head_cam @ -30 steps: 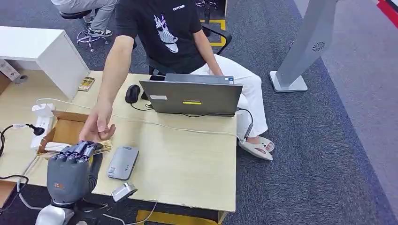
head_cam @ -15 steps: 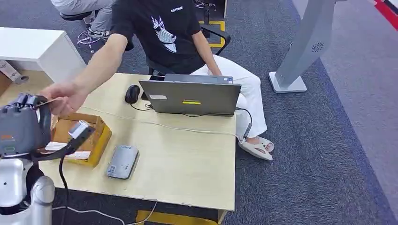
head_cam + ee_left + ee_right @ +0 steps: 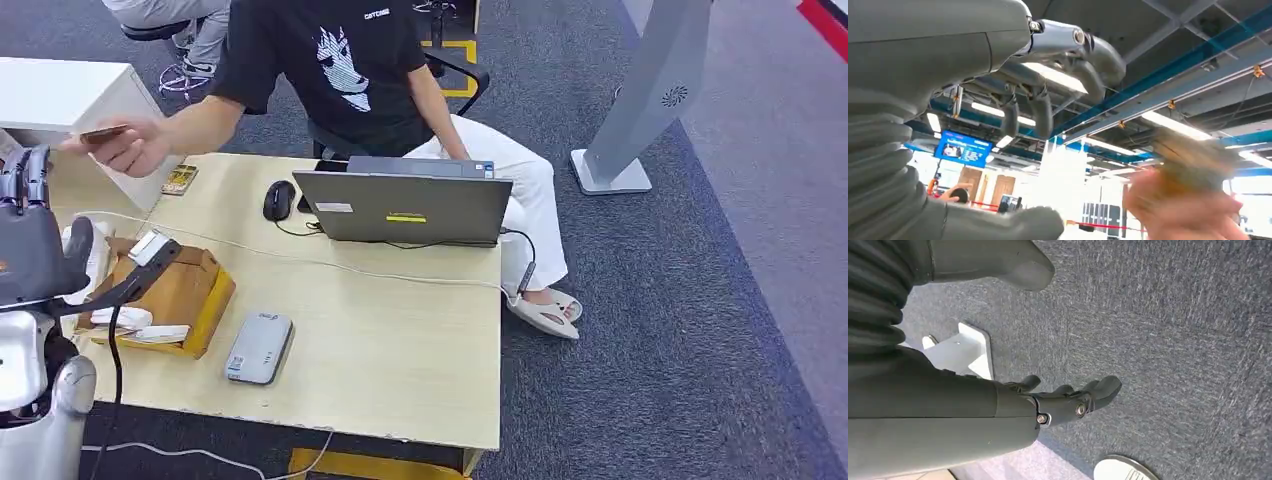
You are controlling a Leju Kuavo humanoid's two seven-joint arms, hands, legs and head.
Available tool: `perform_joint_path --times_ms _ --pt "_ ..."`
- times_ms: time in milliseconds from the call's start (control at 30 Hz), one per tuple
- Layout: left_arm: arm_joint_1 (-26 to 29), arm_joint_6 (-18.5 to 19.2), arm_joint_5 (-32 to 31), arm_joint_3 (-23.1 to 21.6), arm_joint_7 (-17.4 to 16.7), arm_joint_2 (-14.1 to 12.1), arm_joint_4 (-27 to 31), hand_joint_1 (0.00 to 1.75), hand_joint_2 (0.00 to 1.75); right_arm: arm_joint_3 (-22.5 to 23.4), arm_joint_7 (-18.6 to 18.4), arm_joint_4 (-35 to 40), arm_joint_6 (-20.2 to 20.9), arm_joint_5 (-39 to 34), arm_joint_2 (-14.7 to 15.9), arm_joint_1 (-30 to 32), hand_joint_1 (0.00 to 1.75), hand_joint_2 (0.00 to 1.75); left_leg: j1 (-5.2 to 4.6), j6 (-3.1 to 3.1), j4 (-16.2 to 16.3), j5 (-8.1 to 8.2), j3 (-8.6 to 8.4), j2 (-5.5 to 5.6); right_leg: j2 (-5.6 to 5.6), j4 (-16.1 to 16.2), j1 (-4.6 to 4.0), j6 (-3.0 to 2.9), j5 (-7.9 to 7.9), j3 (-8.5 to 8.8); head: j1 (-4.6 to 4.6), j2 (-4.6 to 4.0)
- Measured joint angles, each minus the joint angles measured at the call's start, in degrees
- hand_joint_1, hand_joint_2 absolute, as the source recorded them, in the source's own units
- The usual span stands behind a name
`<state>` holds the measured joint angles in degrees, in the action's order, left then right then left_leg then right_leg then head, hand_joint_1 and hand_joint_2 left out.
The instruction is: Pass the card to the sensor for recognition and then transmit it.
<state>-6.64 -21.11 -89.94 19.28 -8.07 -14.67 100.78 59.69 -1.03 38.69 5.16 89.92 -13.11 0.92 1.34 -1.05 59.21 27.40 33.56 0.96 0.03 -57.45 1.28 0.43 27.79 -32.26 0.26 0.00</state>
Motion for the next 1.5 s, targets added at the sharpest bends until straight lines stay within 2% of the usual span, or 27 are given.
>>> perform_joint_path --times_ms 267,400,500,567,633,733,800,933,1067,1200,1400,1500 --pt "-0.2 -0.7 0.0 1.2 1.3 1.3 0.0 0.0 1.75 0.0 0.0 -0.5 -0.1 0.0 0.0 -0.2 0.0 1.75 0.01 0.0 0.0 0.0 -0.01 0.0 0.0 0.0 -0.01 0.0 0.0 -0.02 0.0 0.0" --pt "-0.2 -2.0 0.0 3.3 5.1 2.7 0.0 0.0 1.75 0.0 0.0 -0.7 -0.2 0.0 0.0 -0.3 0.0 1.75 0.01 -0.01 0.0 -0.01 0.0 -0.01 0.0 0.0 -0.01 0.0 0.0 -0.02 -0.02 0.0" --pt "0.2 -3.1 0.0 5.1 9.2 4.3 0.0 0.0 1.75 0.0 0.0 -0.7 -0.2 0.0 0.0 -0.3 0.0 1.75 0.01 0.0 0.0 0.0 0.0 0.0 0.0 0.0 0.0 0.0 0.0 0.0 0.0 0.0" --pt "0.8 -3.2 0.0 6.0 10.1 5.0 0.1 0.0 1.75 0.0 0.0 -0.7 -0.2 0.0 0.0 -0.2 0.0 1.75 0.01 0.0 0.0 0.0 0.01 -0.03 0.03 0.0 -0.01 0.0 0.0 -0.02 -0.02 0.0" --pt "1.1 -2.8 0.1 6.6 9.5 5.5 0.2 0.0 1.75 0.0 -0.1 -0.7 -0.1 0.0 0.0 -0.2 0.0 1.75 0.01 0.0 0.0 0.0 0.05 -0.01 0.0 0.0 0.0 0.0 0.0 -0.02 0.0 0.0" --pt "3.8 0.2 0.1 5.8 3.8 4.1 0.9 0.0 1.75 0.2 -0.9 -0.6 1.0 0.0 0.0 -0.2 0.0 1.75 0.01 -0.02 0.0 0.04 -0.01 -0.16 0.13 0.0 -0.01 0.0 0.0 -0.1 -0.02 0.0" --pt "5.0 1.7 0.0 5.4 3.3 4.7 2.0 0.0 1.75 0.3 -1.7 0.1 1.7 0.0 -0.1 0.0 0.0 1.75 0.01 -0.01 0.0 0.04 0.04 -0.13 0.07 0.0 -0.01 0.0 0.01 -0.09 0.0 0.0" --pt "8.5 3.2 0.6 5.1 7.1 8.3 6.4 0.0 1.75 0.7 -2.2 2.5 3.1 0.0 -0.8 0.4 0.0 1.75 -0.01 0.01 0.0 0.05 0.05 -0.16 0.13 0.0 0.01 0.01 0.01 -0.09 0.0 0.0" --pt "12.7 4.7 7.0 5.0 10.7 14.1 12.5 0.0 1.75 1.6 -2.3 5.3 4.8 0.0 -1.5 0.7 0.0 1.75 -0.08 0.1 0.0 0.11 0.04 -0.17 0.13 0.0 0.06 0.02 0.01 -0.08 0.02 0.0" --pt "16.8 4.9 7.5 5.0 12.4 18.7 17.4 0.0 1.75 2.3 -2.2 6.6 5.2 0.0 -1.7 0.8 0.0 1.75 -0.09 0.12 0.0 0.14 0.04 -0.17 0.13 0.0 0.06 0.02 0.02 -0.1 0.02 0.0" --pt "18.8 5.6 7.9 5.0 12.5 21.8 20.3 0.0 1.75 2.7 -2.5 7.4 5.5 -0.4 -1.7 0.9 0.0 1.75 -0.06 0.12 0.0 0.13 0.03 -0.15 0.09 0.0 0.04 0.03 0.03 -0.08 0.0 0.0" --pt "19.9 10.0 8.4 5.0 12.5 23.1 21.7 0.0 1.75 2.8 -4.3 7.7 5.7 -3.0 -1.8 1.0 0.0 1.75 -0.06 0.12 0.0 0.12 0.02 -0.16 0.1 0.0 0.04 0.03 0.03 -0.08 0.0 0.0"
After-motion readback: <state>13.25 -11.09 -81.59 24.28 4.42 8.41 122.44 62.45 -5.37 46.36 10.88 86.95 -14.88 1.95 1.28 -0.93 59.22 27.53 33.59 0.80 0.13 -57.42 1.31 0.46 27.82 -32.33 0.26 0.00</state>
